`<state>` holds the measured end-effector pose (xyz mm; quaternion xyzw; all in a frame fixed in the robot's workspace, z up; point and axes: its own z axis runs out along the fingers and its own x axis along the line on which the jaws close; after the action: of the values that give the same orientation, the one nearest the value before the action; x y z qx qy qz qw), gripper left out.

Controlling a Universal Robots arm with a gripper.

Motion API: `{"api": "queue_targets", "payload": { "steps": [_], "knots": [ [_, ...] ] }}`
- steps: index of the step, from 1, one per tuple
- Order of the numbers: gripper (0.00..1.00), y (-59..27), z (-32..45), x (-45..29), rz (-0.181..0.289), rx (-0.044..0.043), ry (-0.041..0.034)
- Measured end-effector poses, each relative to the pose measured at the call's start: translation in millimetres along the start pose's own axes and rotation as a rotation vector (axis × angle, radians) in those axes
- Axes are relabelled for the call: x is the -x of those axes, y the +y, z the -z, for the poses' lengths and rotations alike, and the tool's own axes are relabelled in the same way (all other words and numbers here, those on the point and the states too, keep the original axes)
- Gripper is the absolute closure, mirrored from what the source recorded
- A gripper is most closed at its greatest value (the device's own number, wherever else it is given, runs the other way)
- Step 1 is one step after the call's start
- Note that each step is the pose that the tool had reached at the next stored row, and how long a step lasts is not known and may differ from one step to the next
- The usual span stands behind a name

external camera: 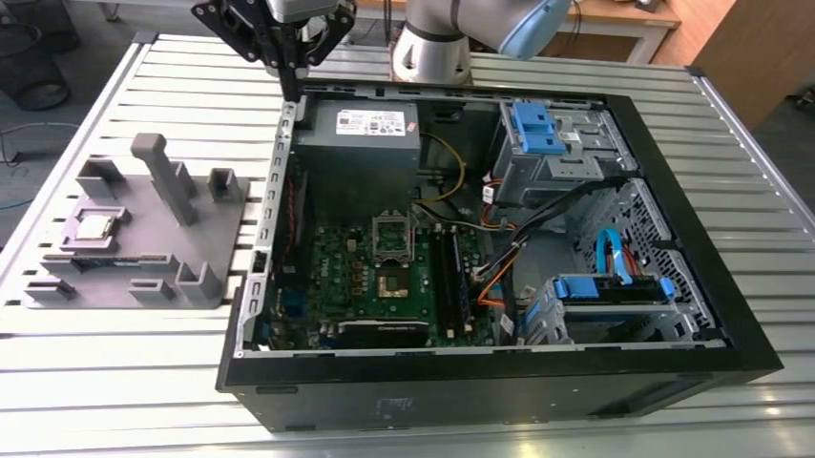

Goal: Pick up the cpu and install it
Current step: 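Reach for the cpu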

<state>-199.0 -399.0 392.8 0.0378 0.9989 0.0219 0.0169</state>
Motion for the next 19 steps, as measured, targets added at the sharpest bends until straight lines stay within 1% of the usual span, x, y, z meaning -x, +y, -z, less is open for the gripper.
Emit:
{"api": "queue_targets", "payload": {
  "steps": [3, 7, 9, 17, 19],
  "knots": [
    [0.89, -0.2, 0.1, -3.7, 0.000, 0.0000, -0.0008],
    [0.89, -0.4, 0.1, -5.6, 0.000, 0.0001, -0.0011],
    [0.89, -0.6, 0.2, -8.2, 0.000, 0.0000, -0.0010],
    [0.89, -0.6, 0.2, -8.4, 0.000, 0.0000, -0.0010],
    [0.89, -0.7, 0.3, -9.5, 0.000, 0.0001, -0.0011]
  ]
}}
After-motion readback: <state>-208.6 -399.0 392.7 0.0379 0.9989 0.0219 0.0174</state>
